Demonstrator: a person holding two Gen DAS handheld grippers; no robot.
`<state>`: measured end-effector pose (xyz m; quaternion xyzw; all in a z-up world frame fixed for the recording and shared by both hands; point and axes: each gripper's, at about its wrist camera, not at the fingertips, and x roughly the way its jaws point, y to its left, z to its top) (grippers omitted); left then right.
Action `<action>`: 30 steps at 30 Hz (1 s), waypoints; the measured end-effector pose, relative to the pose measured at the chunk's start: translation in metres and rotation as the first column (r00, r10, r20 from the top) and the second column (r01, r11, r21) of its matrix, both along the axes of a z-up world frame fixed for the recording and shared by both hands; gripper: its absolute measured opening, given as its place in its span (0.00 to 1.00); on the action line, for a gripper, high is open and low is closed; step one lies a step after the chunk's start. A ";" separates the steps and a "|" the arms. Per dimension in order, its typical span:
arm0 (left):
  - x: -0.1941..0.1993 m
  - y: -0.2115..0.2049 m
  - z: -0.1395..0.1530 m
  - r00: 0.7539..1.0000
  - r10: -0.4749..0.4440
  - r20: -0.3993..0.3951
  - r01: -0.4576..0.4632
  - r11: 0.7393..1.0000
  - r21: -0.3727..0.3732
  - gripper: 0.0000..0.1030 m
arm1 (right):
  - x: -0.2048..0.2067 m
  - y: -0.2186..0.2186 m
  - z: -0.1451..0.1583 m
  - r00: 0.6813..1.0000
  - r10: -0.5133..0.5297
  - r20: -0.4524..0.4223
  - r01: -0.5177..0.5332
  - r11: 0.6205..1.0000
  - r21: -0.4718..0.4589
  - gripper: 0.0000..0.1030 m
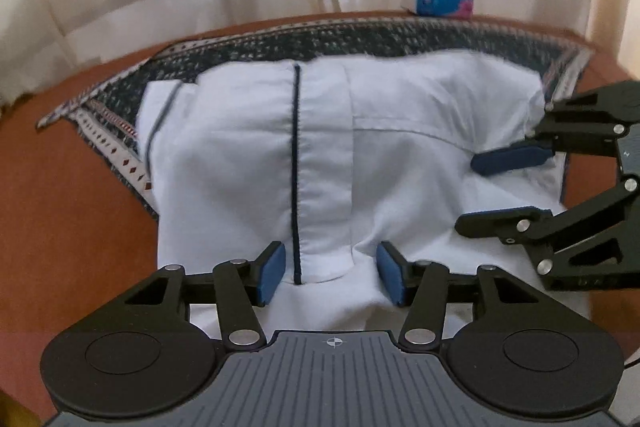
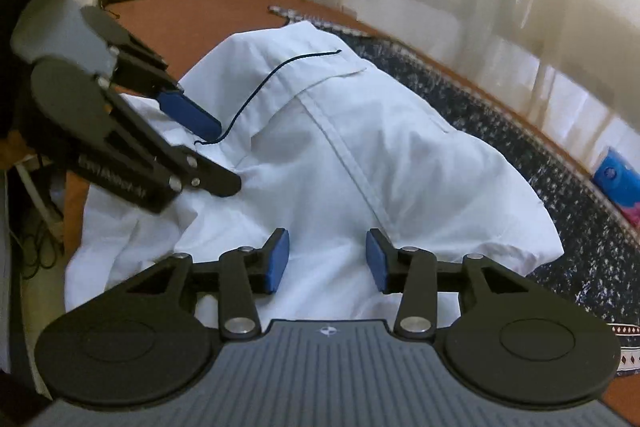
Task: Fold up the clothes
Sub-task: 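Open both tools and smooth the folded shirt flat on the blanket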
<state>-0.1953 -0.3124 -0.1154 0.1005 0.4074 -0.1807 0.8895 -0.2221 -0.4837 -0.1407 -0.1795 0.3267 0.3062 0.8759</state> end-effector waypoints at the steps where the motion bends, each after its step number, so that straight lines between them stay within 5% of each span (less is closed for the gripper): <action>1: -0.001 0.005 0.012 1.000 0.015 0.005 -0.015 0.999 -0.041 0.63 | 0.002 -0.005 0.011 1.000 -0.008 -0.016 0.008 0.999 0.031 0.43; 7: 0.054 0.019 0.053 0.995 0.076 0.067 -0.057 0.968 -0.244 0.65 | 0.031 -0.031 0.067 0.987 -0.156 0.025 0.147 0.963 0.228 0.50; 12: 0.094 0.003 0.017 0.999 0.018 0.045 -0.011 0.988 -0.155 0.66 | 0.067 -0.029 0.046 0.970 -0.242 -0.016 0.240 0.948 0.209 0.51; 19: 0.099 0.000 -0.014 1.000 -0.006 0.027 0.010 0.991 -0.135 0.65 | 0.074 -0.027 0.002 0.969 -0.246 -0.028 0.248 0.959 0.138 0.58; 23: 0.092 0.004 0.007 1.000 0.022 0.015 -0.020 0.991 -0.130 0.66 | 0.084 -0.027 0.015 0.968 -0.241 -0.063 0.248 0.961 0.122 0.58; 26: 0.059 0.017 0.027 0.996 0.069 0.060 -0.056 0.980 -0.193 0.72 | 0.064 -0.027 0.041 0.972 -0.237 0.000 0.234 0.962 0.142 0.57; 30: 0.041 0.016 0.001 0.996 0.063 0.057 -0.055 0.991 -0.119 0.72 | 0.031 -0.020 0.036 0.979 -0.202 0.019 0.199 0.974 0.104 0.59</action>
